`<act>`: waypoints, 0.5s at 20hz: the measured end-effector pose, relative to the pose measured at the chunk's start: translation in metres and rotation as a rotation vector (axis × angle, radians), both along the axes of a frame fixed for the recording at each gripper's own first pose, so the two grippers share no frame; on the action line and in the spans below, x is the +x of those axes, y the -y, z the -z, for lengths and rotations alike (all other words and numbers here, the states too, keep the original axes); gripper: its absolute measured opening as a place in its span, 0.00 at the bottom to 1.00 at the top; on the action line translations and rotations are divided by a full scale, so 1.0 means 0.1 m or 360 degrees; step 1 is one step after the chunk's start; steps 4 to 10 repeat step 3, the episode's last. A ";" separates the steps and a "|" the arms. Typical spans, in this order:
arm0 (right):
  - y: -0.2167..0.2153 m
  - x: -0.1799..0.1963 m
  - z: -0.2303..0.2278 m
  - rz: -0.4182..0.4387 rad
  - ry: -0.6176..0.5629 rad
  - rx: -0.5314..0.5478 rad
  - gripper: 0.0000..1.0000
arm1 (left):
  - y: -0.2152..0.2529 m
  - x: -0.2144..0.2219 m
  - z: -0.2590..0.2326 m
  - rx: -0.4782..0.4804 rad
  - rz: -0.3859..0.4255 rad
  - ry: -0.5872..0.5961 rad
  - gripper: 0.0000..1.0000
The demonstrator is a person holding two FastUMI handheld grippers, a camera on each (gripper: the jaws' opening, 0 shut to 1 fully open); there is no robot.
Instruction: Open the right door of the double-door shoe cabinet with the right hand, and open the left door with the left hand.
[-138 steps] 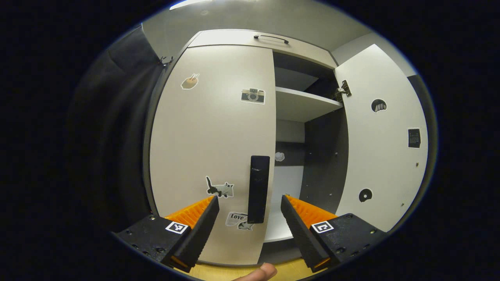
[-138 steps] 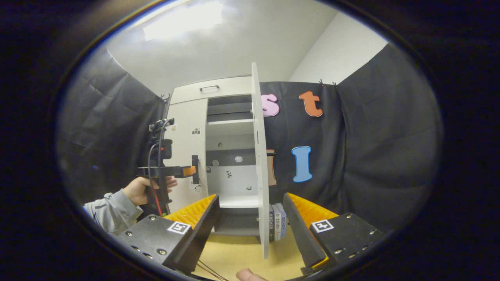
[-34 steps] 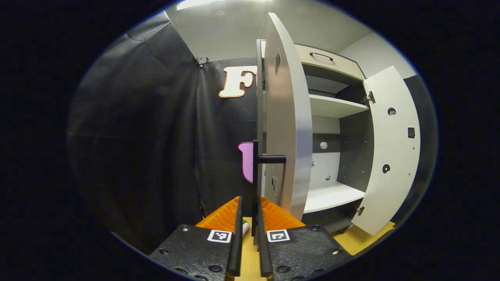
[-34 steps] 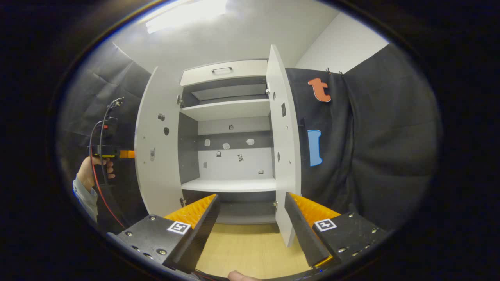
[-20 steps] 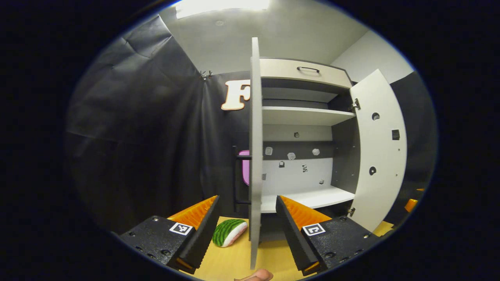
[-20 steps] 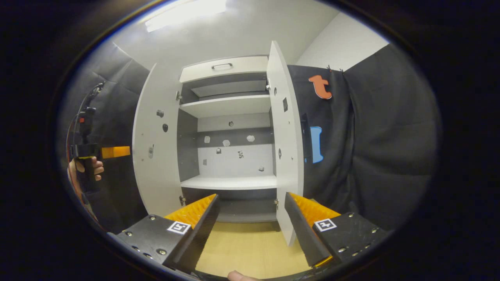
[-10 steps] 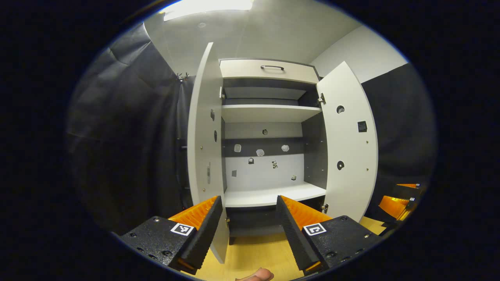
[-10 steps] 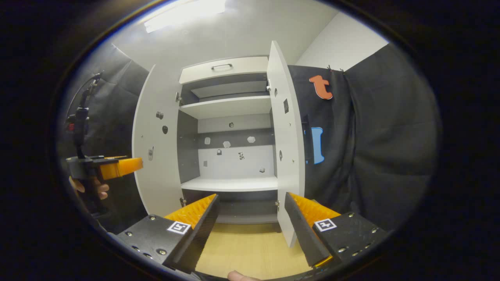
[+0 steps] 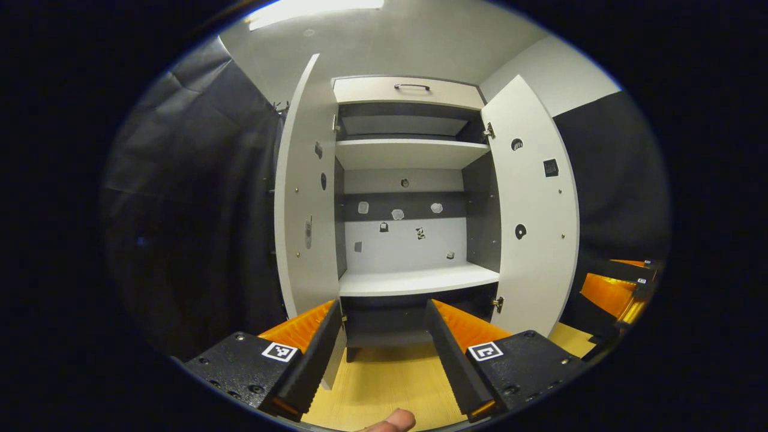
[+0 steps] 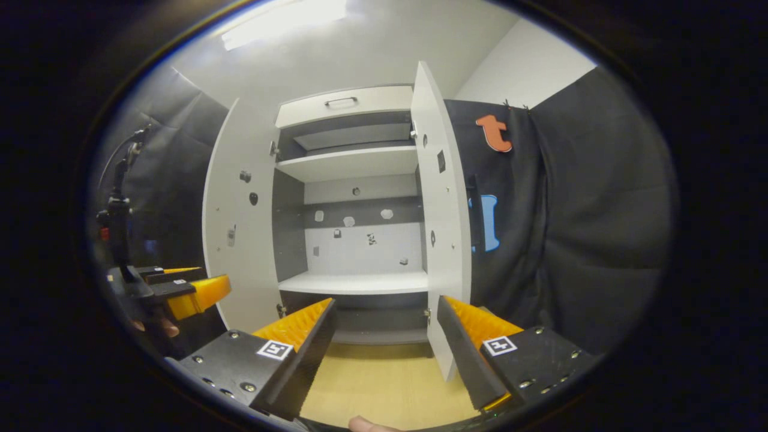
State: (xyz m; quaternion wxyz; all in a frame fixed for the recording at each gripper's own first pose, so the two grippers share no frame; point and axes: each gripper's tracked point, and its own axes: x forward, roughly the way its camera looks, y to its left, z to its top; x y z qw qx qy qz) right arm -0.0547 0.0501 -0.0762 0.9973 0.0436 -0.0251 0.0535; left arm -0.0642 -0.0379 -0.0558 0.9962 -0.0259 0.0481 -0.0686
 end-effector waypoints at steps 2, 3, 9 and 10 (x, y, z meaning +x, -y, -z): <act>-0.06 -0.01 0.01 -0.0022 0.0001 -0.0014 0.95 | 0.02 -0.05 -0.04 -0.0005 0.0020 0.0021 0.89; -0.07 -0.02 0.02 -0.0024 0.0002 -0.0022 0.95 | 0.00 -0.05 -0.07 0.0000 0.0011 0.0038 0.89; -0.07 -0.02 0.02 -0.0024 0.0002 -0.0022 0.95 | 0.00 -0.05 -0.07 0.0000 0.0011 0.0038 0.89; -0.07 -0.02 0.02 -0.0024 0.0002 -0.0022 0.95 | 0.00 -0.05 -0.07 0.0000 0.0011 0.0038 0.89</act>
